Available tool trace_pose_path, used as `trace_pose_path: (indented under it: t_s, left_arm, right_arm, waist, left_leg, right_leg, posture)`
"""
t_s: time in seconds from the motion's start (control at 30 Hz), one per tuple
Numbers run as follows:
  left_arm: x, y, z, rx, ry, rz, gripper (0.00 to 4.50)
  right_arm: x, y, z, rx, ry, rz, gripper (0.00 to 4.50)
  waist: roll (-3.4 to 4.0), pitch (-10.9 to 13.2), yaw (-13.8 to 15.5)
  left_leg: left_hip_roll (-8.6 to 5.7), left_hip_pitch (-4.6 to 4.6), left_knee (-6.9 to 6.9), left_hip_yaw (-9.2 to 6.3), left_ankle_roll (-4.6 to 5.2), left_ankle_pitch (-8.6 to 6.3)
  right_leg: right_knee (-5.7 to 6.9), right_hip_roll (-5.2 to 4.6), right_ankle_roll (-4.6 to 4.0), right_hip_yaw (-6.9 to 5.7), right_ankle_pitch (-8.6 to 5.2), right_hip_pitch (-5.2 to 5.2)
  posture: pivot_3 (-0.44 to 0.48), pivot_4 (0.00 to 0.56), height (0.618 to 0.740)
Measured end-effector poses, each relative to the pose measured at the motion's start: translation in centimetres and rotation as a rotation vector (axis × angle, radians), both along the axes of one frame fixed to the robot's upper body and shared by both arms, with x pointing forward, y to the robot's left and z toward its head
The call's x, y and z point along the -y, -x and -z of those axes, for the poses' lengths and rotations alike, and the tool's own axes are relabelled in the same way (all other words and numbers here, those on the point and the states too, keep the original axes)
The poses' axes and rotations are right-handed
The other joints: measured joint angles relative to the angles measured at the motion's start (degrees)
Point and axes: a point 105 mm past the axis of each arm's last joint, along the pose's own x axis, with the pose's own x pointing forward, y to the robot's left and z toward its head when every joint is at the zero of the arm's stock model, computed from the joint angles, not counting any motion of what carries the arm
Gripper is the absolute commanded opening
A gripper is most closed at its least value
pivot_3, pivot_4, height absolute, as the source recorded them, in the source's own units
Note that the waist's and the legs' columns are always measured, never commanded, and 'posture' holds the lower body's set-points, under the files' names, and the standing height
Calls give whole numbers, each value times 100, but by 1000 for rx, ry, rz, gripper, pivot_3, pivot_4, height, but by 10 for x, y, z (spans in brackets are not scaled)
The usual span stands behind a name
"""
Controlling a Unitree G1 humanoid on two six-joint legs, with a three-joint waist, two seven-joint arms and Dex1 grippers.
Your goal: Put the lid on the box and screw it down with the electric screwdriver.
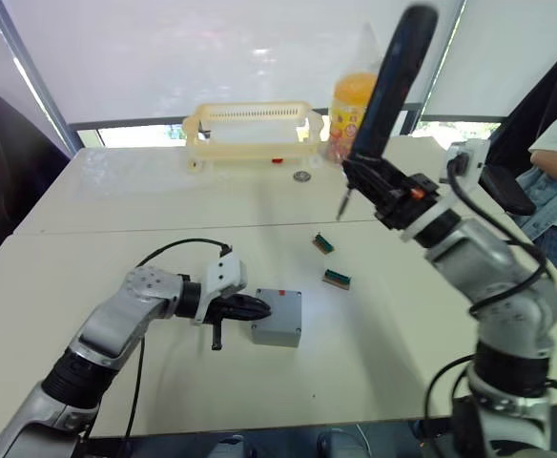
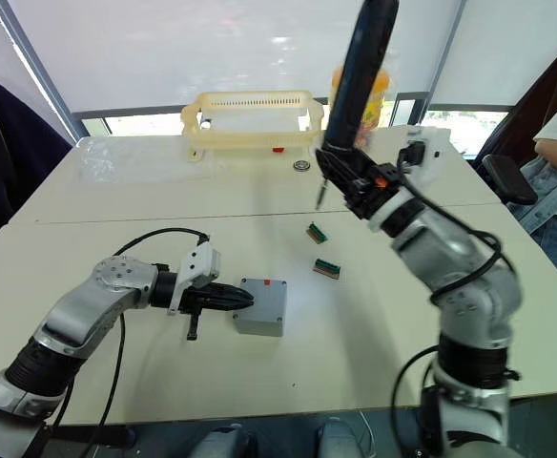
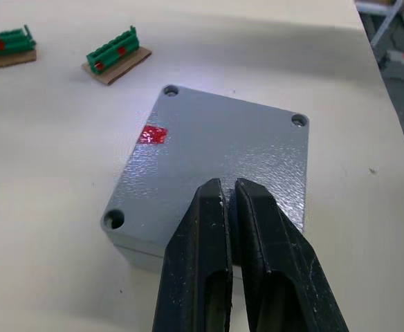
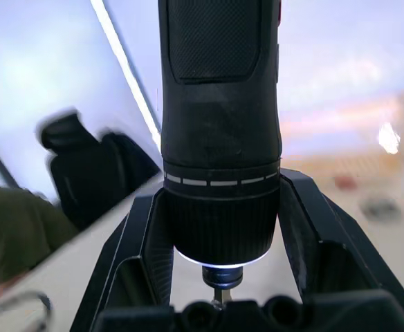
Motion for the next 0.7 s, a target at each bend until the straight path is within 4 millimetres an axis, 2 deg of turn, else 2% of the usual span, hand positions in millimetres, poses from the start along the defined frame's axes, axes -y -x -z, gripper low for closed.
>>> trace_pose_path:
  t_s: [0.1, 0.2, 0.23, 0.3, 0.37, 0.47, 0.53, 0.7]
  left_arm:
    - [-1, -1, -9, -17, 16, -17, 260]
    - [-5, 4, -36, 49, -10, 7, 260]
    - [-11, 4, -45, 78, -29, -2, 260]
    - [-16, 2, -54, 105, -35, -23, 260]
    - [-11, 7, -56, 111, -40, 3, 260]
    - [-14, 16, -61, 133, -84, 41, 260]
    - [-14, 18, -61, 140, -96, 46, 260]
    - [-10, 22, -53, 129, -73, 34, 260]
  right_arm:
    - [11, 3, 24, -220, 123, -25, 1719]
    - [48, 10, 51, -521, 279, 33, 1719]
    - [63, 15, 62, -613, 297, 63, 1719]
    - [78, 18, 77, -714, 287, 105, 1719]
    - [88, 22, 87, -781, 265, 122, 1719]
    - [116, 32, 107, -912, 249, 213, 1719]
    - [122, 35, 116, -967, 226, 237, 1719]
    - [124, 37, 123, -1012, 218, 257, 1719]
  waist:
    - [14, 48, -50]
    - [12, 65, -6]
    - [12, 65, 12]
    - [15, 68, 16]
    - [15, 80, 2]
    - [-5, 95, -4]
    - [-3, 98, -35]
    - [-1, 103, -31]
  left_leg:
    - [5, -28, 1, 7, 3, -1]
    - [3, -86, 12, 3, 2, 0]
    - [1, -87, 10, 2, 3, 0]
    - [-2, -90, 8, 11, 5, -1]
    - [-7, -92, 9, 22, 8, -3]
    - [-6, -92, 10, 27, 14, -6]
    - [-3, -86, 11, 37, 14, -6]
    - [3, -79, 14, 40, 15, -6]
  right_leg:
    - [9, 3, 17, 3, 11, -34]
    - [14, 2, 16, -1, 15, -87]
    - [11, 0, 16, -4, 14, -85]
    - [3, -2, 17, -1, 15, -84]
    - [-3, -7, 20, 7, 15, -84]
    - [-5, -7, 20, 7, 15, -84]
    - [-3, -5, 21, 11, 15, -84]
    - [6, 7, 20, 11, 15, -80]
  posture:
    - [0, 150, 740]
    - [0, 150, 740]
    - [0, 150, 740]
    - [0, 150, 740]
    - [0, 150, 740]
    - [0, 150, 740]
    - [0, 150, 740]
    - [0, 150, 740]
